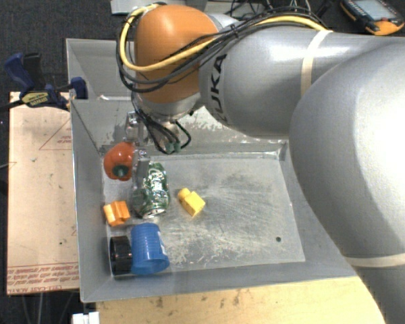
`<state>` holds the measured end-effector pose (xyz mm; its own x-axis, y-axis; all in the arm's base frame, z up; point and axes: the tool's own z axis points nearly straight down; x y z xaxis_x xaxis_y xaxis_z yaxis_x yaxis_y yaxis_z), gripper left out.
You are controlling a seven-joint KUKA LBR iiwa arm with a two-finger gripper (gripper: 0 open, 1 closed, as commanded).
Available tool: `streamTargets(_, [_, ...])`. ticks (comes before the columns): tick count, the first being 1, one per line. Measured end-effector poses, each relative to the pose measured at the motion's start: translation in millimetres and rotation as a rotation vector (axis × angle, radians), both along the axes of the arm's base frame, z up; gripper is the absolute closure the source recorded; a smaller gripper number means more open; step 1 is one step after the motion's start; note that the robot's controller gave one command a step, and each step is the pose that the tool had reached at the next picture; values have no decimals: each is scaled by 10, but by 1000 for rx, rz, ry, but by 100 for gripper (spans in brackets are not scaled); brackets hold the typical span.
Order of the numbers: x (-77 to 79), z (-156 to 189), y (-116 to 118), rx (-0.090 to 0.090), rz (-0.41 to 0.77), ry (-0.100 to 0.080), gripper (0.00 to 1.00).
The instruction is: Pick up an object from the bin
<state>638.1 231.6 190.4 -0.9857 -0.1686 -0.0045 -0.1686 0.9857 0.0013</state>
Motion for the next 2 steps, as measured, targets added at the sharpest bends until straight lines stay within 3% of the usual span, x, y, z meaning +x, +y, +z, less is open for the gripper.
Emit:
streamTargets(1, [9, 82, 3, 0, 0, -1, 100])
streamTargets(2, [-59, 197, -45, -1, 240, 1, 100])
